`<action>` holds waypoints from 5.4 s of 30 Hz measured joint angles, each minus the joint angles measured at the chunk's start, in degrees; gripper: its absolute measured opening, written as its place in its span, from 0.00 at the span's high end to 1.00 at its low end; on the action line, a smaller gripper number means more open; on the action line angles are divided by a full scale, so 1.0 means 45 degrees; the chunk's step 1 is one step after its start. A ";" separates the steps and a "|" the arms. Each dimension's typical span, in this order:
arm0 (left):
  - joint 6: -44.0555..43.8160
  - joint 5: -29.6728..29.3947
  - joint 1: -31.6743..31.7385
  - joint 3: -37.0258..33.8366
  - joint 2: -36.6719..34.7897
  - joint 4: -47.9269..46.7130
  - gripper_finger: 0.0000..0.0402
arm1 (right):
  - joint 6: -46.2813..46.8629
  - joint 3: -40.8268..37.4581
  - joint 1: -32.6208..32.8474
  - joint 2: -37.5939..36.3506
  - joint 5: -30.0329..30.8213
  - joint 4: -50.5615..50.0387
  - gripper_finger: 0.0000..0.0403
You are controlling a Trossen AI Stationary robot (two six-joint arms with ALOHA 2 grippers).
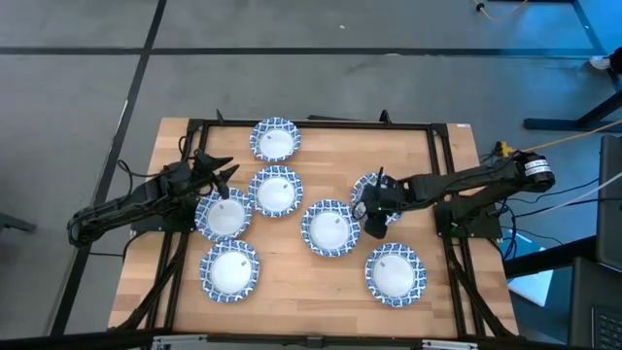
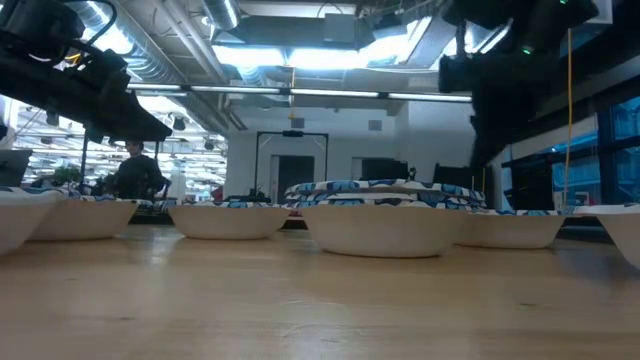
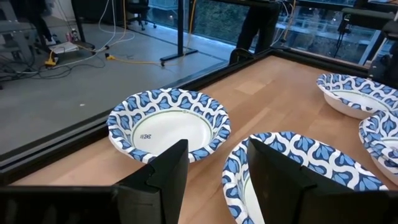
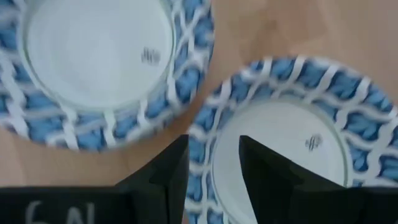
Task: Nest bowls inside each other
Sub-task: Stack the white bowl on top of the other white bowl
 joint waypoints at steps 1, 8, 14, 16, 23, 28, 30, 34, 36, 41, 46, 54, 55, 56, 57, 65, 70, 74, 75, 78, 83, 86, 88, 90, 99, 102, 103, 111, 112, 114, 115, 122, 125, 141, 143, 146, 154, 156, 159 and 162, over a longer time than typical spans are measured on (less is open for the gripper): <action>0.0000 -0.0018 0.0000 0.0000 0.0000 0.0000 0.60 | 0.0033 -0.0144 0.0151 0.0000 0.0001 -0.0100 0.65; 0.0005 -0.0038 0.0000 -0.0002 -0.0002 0.0000 0.60 | 0.2372 -0.1151 0.0980 0.0005 -0.0145 -0.0113 0.65; 0.0092 -0.0048 0.0000 -0.0003 -0.0003 0.0000 0.60 | 0.3320 -0.1645 0.1228 0.0010 -0.0218 -0.0099 0.65; 0.0092 -0.0053 0.0000 -0.0001 -0.0001 0.0000 0.60 | 0.3256 -0.1661 0.1298 0.0010 -0.0203 -0.0084 0.64; 0.0087 -0.0053 0.0000 0.0000 0.0000 0.0002 0.60 | 0.2558 -0.1574 0.1339 0.0010 -0.0096 0.0148 0.50; 0.0079 -0.0053 0.0000 -0.0004 -0.0001 0.0001 0.60 | 0.2614 -0.1574 0.1340 0.0010 -0.0096 0.0403 0.43; 0.0007 -0.0053 0.0000 -0.0004 -0.0001 0.0000 0.60 | 0.2635 -0.1574 0.1340 0.0010 -0.0091 0.0725 0.41; 0.0005 -0.0053 0.0000 -0.0003 -0.0002 0.0002 0.60 | 0.2576 -0.1574 0.1340 0.0015 -0.0004 0.1773 0.41; 0.0005 -0.0053 0.0000 -0.0001 0.0000 0.0004 0.60 | 0.2539 -0.1574 0.1340 0.0015 0.0151 0.2031 0.41; 0.0000 -0.0053 0.0000 -0.0004 0.0000 0.0000 0.60 | 0.1579 -0.1574 0.1340 0.0019 0.0703 0.1870 0.41; -0.0005 -0.0053 0.0000 -0.0004 -0.0004 0.0004 0.60 | 0.0888 -0.1574 0.1335 0.0019 0.0715 0.1687 0.46; -0.0005 -0.0053 0.0000 -0.0005 0.0000 0.0002 0.60 | 0.0951 -0.1738 0.1335 0.0019 0.0514 0.1637 0.52; -0.0005 -0.0053 0.0000 -0.0005 0.0000 0.0005 0.60 | 0.1005 -0.1882 0.1335 0.0019 0.0355 0.1628 0.52; -0.0005 -0.0053 0.0000 -0.0001 0.0000 0.0004 0.60 | 0.1117 -0.2053 0.1335 0.0019 0.0136 0.1606 0.52; -0.0005 -0.0053 -0.0003 0.0000 0.0000 0.0005 0.60 | 0.1318 -0.2205 0.1335 0.0024 0.0032 0.1604 0.52; -0.0006 -0.0053 0.0000 -0.0002 -0.0003 0.0002 0.60 | 0.2314 -0.2910 0.1329 0.0029 0.0027 0.1879 0.55; -0.0013 -0.0053 -0.0002 0.0000 -0.0002 0.0005 0.60 | 0.2310 -0.2910 0.1325 0.0029 0.0317 0.1936 0.69; -0.0053 -0.0053 -0.0001 -0.0004 0.0000 0.0004 0.60 | 0.2310 -0.2910 0.1321 0.0029 0.0450 0.1928 0.86; -0.0049 -0.0053 0.0000 -0.0004 0.0000 0.0004 0.60 | 0.2310 -0.2910 0.1320 0.0029 0.0448 0.1933 0.91; -0.0049 -0.0053 -0.0003 -0.0005 -0.0005 0.0003 0.60 | 0.2319 -0.2910 0.1320 0.0029 0.0414 0.1955 0.98; -0.0049 -0.0053 0.0000 0.0000 -0.0004 0.0000 0.60 | 0.2533 -0.2640 0.1121 0.0029 0.0618 0.1581 0.97; -0.0049 -0.0053 0.0000 -0.0002 -0.0003 0.0003 0.60 | 0.1950 -0.2133 0.0854 0.0029 0.0647 0.1232 0.99; -0.0049 -0.0053 -0.0003 -0.0001 -0.0003 0.0005 0.60 | 0.1639 -0.1680 0.0680 0.0029 0.0650 0.1208 0.98; -0.0049 -0.0053 0.0000 0.0000 0.0000 0.0005 0.60 | 0.1445 -0.1187 0.0544 0.0029 0.0648 0.1165 0.98; -0.0005 -0.0053 0.0000 0.0000 -0.0004 0.0004 0.60 | 0.0914 0.1769 0.0600 0.0029 0.0913 0.0375 0.98; -0.0005 -0.0053 -0.0004 -0.0001 -0.0003 0.0005 0.60 | 0.0888 0.2752 0.0913 0.0029 0.0325 0.0579 0.98; -0.0005 -0.0053 0.0000 0.0000 -0.0003 0.0002 0.60 | 0.0873 0.3022 0.1064 0.0045 0.0183 0.0746 0.98; 0.0000 -0.0053 -0.0002 0.0000 0.0000 0.0003 0.60 | 0.0233 0.4574 0.2294 0.1883 -0.0111 0.1010 0.98; 0.0000 -0.0053 -0.0002 0.0000 -0.0003 0.0003 0.60 | 0.0194 0.4653 0.2377 0.2239 -0.0111 0.0997 0.98; -0.0002 -0.0053 -0.0004 -0.0002 0.0000 0.0002 0.60 | 0.0050 0.4776 0.2452 0.2949 -0.0036 0.0759 0.98; 0.0000 -0.0053 -0.0002 -0.0002 -0.0002 0.0003 0.60 | 0.0027 0.4834 0.2452 0.3289 0.0149 0.0534 0.98; 0.0000 -0.0050 -0.0003 -0.0002 0.0000 0.0002 0.60 | 0.0636 0.4915 0.2428 0.4919 -0.0826 0.0156 0.98; -0.0010 -0.0052 -0.0005 -0.0001 0.0000 0.0000 0.60 | 0.0302 0.4920 0.2438 0.5124 -0.1523 0.0521 0.97; 0.0076 -0.0053 -0.0005 -0.0003 0.0000 0.0003 0.60 | 0.0647 0.4925 0.2436 0.5032 -0.2436 0.1390 0.79; 0.0094 -0.0053 -0.0002 0.0000 0.0000 0.0005 0.60 | 0.0667 0.4925 0.2442 0.5032 -0.2481 0.1572 0.77; 0.0097 -0.0057 -0.0005 0.0000 0.0000 0.0000 0.60 | 0.0639 0.4925 0.2442 0.5032 -0.2481 0.1841 0.76; 0.0107 -0.0246 -0.0005 -0.0003 -0.0001 0.0002 0.60 | 0.0619 0.4925 0.2442 0.5032 -0.2773 0.2689 0.78; 0.0107 -0.0389 -0.0005 0.0000 0.0000 0.0000 0.60 | 0.0514 0.4925 0.2446 0.5032 -0.3025 0.2962 0.78; 0.0107 -0.0478 -0.0005 0.0000 -0.0002 0.0003 0.60 | 0.0242 0.4925 0.2447 0.5032 -0.3142 0.3026 0.78; 0.0107 -0.0490 -0.0005 -0.0002 0.0000 0.0003 0.60 | 0.0241 0.4925 0.2447 0.5032 -0.3142 0.3007 0.78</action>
